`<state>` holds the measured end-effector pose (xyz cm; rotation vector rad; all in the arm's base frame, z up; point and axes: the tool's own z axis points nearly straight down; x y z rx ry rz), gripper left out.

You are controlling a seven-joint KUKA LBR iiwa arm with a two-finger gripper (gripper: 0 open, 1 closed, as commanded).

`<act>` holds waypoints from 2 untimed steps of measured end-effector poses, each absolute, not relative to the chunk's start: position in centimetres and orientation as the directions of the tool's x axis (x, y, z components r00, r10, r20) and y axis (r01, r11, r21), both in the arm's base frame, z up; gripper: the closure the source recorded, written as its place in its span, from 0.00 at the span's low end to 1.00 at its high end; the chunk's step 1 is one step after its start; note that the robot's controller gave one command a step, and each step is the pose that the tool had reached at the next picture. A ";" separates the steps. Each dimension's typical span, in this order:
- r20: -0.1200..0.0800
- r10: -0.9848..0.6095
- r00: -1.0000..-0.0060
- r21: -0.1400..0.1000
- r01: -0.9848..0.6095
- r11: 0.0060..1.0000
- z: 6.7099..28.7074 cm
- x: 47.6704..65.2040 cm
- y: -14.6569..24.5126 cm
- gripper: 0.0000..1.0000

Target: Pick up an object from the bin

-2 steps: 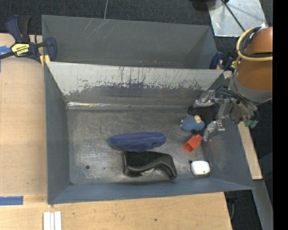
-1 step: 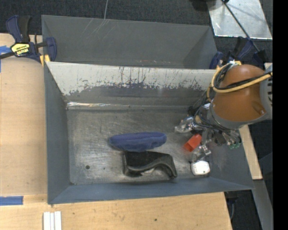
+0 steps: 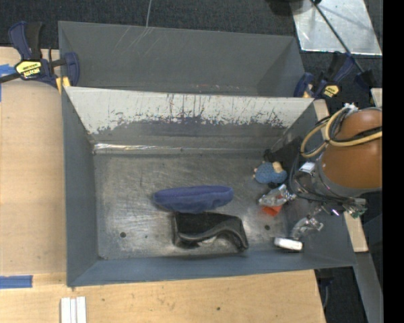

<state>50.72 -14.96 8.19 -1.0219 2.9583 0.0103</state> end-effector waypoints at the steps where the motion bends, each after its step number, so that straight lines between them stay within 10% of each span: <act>1: -0.008 -0.256 -0.967 -0.004 -0.256 0.967 14.0 51.6 -14.9 0.00; 2: -0.001 -0.308 -0.951 0.004 -0.308 0.951 9.1 52.9 -8.4 0.00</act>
Offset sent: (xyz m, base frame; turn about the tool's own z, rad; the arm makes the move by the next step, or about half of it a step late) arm 0.0071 0.0014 0.0561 0.4046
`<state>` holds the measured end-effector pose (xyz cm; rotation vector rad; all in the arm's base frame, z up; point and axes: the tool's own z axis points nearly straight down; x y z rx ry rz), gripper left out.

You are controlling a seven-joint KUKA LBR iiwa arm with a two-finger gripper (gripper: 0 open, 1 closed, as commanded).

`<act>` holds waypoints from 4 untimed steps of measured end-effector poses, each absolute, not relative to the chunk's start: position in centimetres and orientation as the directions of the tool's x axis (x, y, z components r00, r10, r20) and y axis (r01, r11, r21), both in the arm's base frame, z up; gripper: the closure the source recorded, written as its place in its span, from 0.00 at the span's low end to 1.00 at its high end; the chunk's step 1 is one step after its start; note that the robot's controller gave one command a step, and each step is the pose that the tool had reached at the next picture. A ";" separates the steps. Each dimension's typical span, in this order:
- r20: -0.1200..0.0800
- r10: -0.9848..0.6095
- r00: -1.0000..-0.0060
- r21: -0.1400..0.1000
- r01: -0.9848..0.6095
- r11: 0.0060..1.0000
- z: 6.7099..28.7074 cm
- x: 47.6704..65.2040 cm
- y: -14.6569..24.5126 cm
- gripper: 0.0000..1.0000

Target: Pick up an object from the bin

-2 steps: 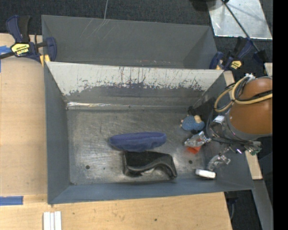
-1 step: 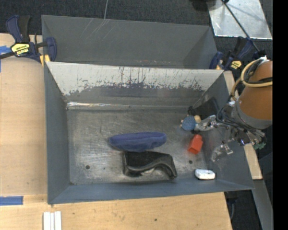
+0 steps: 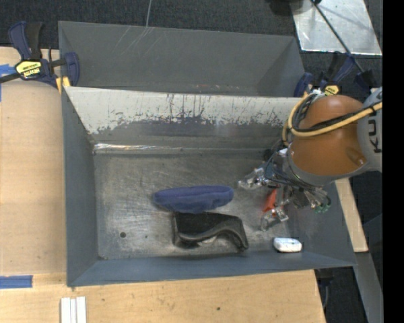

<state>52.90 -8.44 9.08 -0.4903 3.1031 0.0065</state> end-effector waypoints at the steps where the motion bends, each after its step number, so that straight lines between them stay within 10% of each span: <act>1: -0.002 -0.298 -0.954 0.001 -0.298 0.954 10.2 50.1 -2.5 0.00; 2: -0.005 -0.209 -0.978 0.000 -0.209 0.978 13.2 49.8 3.7 0.00; 3: 0.003 -0.348 -0.937 -0.006 -0.348 0.937 9.9 55.9 11.3 0.00; 4: -0.003 -0.344 -0.939 -0.006 -0.344 0.939 9.9 55.9 11.2 1.00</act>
Offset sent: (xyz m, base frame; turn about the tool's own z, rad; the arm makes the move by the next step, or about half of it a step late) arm -0.0283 0.0559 0.0101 0.0157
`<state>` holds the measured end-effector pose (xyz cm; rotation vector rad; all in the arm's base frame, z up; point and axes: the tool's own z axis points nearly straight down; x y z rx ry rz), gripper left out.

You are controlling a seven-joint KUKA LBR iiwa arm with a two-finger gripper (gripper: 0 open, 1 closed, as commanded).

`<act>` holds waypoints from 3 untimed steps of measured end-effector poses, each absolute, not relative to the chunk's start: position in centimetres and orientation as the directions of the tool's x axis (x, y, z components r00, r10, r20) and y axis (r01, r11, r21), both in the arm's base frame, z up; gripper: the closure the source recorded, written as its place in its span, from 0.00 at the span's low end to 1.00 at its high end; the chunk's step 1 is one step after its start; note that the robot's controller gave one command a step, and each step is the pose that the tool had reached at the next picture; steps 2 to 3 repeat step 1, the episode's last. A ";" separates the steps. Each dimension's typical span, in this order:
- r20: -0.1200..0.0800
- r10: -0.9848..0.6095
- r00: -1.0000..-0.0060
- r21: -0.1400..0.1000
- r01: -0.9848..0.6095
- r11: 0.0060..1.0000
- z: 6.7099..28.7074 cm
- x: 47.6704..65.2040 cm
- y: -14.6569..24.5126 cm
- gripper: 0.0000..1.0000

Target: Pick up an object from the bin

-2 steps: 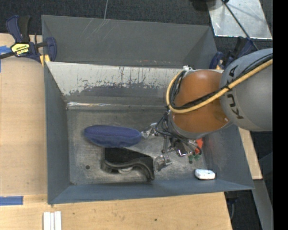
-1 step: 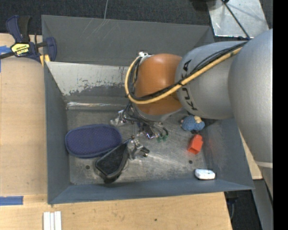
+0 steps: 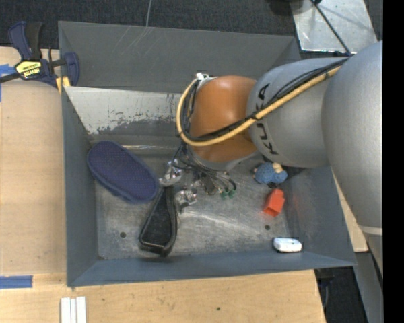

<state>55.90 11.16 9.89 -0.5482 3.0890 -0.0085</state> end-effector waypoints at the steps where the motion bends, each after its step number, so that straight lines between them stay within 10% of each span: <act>1: -0.008 -0.437 -0.899 -0.002 -0.437 0.899 23.6 55.9 12.8 1.00; 3: -0.008 -0.437 -0.899 -0.002 -0.437 0.899 23.6 55.9 12.8 1.00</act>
Offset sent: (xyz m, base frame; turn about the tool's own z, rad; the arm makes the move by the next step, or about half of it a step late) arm -0.0017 0.0158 0.1343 -0.1009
